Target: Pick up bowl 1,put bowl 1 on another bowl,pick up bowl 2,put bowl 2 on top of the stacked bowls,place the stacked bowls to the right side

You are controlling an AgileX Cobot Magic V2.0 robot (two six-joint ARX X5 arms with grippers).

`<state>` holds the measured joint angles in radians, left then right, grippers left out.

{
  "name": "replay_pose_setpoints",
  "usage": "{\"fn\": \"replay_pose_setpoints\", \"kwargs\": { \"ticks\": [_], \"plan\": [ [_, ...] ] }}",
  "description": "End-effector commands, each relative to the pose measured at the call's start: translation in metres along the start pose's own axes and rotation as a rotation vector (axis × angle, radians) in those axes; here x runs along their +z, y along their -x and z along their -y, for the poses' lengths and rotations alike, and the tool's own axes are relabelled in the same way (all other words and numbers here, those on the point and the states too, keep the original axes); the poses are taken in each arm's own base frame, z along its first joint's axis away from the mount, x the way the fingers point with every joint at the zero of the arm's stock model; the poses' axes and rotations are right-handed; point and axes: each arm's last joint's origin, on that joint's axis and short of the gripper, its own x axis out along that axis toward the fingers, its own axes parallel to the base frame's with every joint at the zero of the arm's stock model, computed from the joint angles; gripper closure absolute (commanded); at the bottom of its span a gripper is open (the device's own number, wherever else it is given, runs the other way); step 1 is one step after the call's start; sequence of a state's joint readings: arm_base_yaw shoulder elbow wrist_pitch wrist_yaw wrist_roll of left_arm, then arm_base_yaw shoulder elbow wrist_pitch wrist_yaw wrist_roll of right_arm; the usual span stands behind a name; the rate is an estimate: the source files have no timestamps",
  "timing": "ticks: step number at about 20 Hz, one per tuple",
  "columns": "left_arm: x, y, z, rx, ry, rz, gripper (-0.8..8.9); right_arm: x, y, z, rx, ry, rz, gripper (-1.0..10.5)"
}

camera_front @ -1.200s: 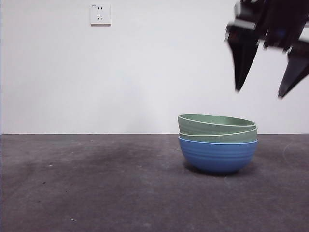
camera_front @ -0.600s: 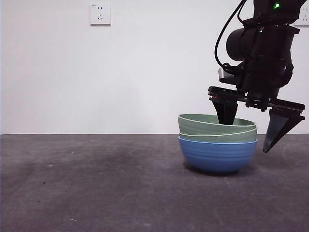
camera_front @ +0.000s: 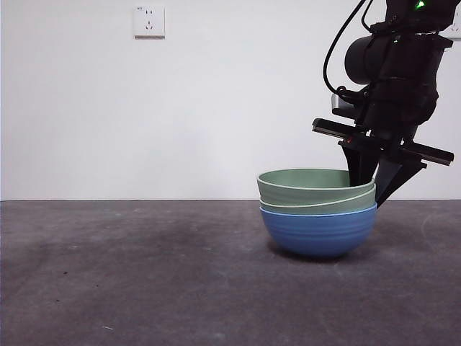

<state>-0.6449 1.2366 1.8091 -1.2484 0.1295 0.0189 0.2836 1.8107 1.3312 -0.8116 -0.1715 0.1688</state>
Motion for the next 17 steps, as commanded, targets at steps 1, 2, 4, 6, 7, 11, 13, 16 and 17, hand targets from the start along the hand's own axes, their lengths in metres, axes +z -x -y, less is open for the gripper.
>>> {"fn": "replay_pose_setpoints", "kwargs": {
  "ticks": [1, 2, 4, 6, 7, 11, 13, 16, 17],
  "plan": [
    [0.0, 0.0, 0.0, -0.002, -0.013, 0.001, 4.9, -0.003, -0.008, 0.001, -0.017, 0.001, -0.034, 9.6],
    [0.0, 0.0, 0.0, -0.002, -0.013, 0.0, 4.9, -0.004, -0.008, 0.0, 0.005, 0.005, -0.037, 9.6],
    [0.0, 0.0, 0.0, -0.002, -0.012, -0.003, 4.9, -0.003, -0.007, -0.002, 0.082, 0.007, -0.041, 9.6],
    [0.0, 0.0, 0.0, -0.002, -0.012, -0.004, 4.9, -0.002, -0.001, -0.003, 0.089, 0.013, -0.014, 9.6],
    [0.0, 0.0, 0.0, -0.002, -0.012, -0.004, 4.9, -0.002, 0.002, -0.004, 0.091, 0.016, 0.003, 9.6],
    [0.0, 0.0, 0.0, -0.002, -0.013, -0.004, 4.9, 0.003, 0.015, 0.007, 0.086, -0.014, 0.074, 9.6],
    [0.0, 0.0, 0.0, -0.003, -0.013, -0.004, 4.91, 0.006, 0.018, 0.023, 0.073, -0.054, 0.096, 9.6],
    [-0.001, 0.0, 0.0, -0.003, -0.013, -0.004, 4.9, 0.011, 0.023, 0.047, 0.056, -0.113, 0.145, 9.6],
    [-0.001, 0.0, 0.0, -0.003, -0.013, -0.004, 4.9, 0.012, 0.025, 0.056, 0.049, -0.135, 0.156, 9.6]
  ]
}}
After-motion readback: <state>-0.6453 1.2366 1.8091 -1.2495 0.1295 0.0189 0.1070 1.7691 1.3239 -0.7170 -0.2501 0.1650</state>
